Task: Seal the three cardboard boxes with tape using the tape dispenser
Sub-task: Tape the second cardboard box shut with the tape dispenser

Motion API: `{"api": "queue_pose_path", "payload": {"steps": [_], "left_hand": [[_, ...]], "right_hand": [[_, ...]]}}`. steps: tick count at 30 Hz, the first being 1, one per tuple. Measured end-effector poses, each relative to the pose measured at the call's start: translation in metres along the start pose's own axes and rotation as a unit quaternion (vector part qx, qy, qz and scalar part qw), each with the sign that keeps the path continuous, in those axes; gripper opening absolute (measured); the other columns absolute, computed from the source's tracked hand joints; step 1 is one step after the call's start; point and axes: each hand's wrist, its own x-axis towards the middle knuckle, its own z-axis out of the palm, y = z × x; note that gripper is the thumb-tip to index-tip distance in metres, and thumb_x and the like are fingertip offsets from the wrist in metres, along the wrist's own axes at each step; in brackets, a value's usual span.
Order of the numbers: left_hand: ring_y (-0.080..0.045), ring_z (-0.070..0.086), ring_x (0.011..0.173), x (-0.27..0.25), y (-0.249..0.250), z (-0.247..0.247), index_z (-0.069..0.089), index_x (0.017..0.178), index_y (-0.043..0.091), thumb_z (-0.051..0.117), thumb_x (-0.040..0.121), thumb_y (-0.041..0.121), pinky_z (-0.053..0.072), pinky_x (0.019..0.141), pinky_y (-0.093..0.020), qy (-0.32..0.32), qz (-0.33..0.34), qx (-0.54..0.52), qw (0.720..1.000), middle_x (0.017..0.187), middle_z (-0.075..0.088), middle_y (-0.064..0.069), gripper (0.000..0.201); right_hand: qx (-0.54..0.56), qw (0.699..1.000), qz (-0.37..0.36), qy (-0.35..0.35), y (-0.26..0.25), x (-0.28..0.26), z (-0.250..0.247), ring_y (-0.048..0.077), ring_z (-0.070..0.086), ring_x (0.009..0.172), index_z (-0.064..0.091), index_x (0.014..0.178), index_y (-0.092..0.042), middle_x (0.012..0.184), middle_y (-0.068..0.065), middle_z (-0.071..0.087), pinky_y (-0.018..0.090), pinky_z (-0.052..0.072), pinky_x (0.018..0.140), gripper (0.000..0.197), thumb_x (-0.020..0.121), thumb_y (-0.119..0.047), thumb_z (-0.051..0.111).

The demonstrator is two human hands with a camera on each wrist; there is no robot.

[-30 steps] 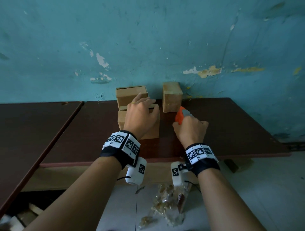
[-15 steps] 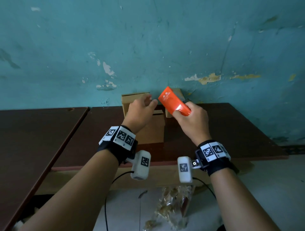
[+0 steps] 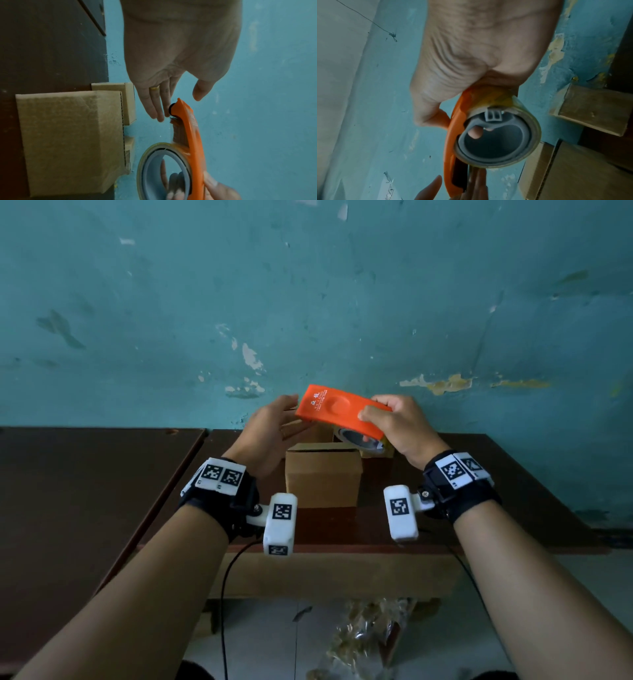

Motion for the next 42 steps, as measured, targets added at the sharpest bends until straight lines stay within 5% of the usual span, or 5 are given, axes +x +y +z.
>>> {"api": "queue_pose_path", "payload": {"steps": [8,13,28,34,42], "left_hand": [[-0.019,0.075,0.084,-0.006,0.008,-0.037,0.070,0.122,0.003,0.059,0.106,0.015,0.062,0.088,-0.031,0.035,-0.012,-0.058,0.998,0.098,0.078,-0.009,0.023],[-0.012,0.073,0.073,-0.012,0.009,-0.050,0.072,0.103,0.009,0.064,0.105,0.018,0.063,0.086,-0.028,0.019,-0.024,-0.060,0.998,0.083,0.077,-0.004,0.012],[-0.018,0.078,0.094,-0.006,-0.009,-0.069,0.067,0.104,0.003,0.062,0.105,0.008,0.063,0.091,-0.029,0.007,-0.028,-0.111,0.993,0.106,0.077,-0.015,0.007],[-0.025,0.069,0.111,-0.003,-0.015,-0.073,0.064,0.121,-0.004,0.058,0.107,0.007,0.058,0.103,-0.036,0.018,-0.030,-0.095,0.995,0.120,0.070,-0.021,0.019],[-0.023,0.070,0.093,0.006,-0.022,-0.067,0.060,0.121,-0.011,0.050,0.109,0.000,0.063,0.093,-0.035,0.063,-0.046,-0.098,0.992,0.110,0.069,-0.023,0.020]], "right_hand": [[-0.025,0.999,-0.009,-0.047,-0.014,0.023,0.025,0.019,0.066,0.057,0.073,0.091,0.005,0.068,0.008,0.070,0.029,0.050,0.053,0.066,0.077,-0.058,0.087],[-0.028,0.996,0.009,-0.083,-0.016,0.034,0.033,0.015,0.063,0.052,0.073,0.092,0.004,0.064,0.003,0.069,0.022,0.048,0.047,0.054,0.084,-0.048,0.084],[-0.025,0.991,0.030,-0.127,0.002,0.058,0.043,0.025,0.062,0.058,0.074,0.099,0.007,0.072,0.014,0.069,0.033,0.050,0.055,0.076,0.072,-0.063,0.089],[-0.034,0.990,0.027,-0.133,0.007,0.063,0.044,0.035,0.062,0.067,0.073,0.103,0.009,0.089,0.037,0.070,0.035,0.050,0.057,0.086,0.066,-0.067,0.087],[-0.040,0.989,0.033,-0.139,0.007,0.066,0.044,0.019,0.060,0.049,0.072,0.097,0.012,0.066,0.012,0.068,0.027,0.049,0.048,0.077,0.071,-0.059,0.084]]}}
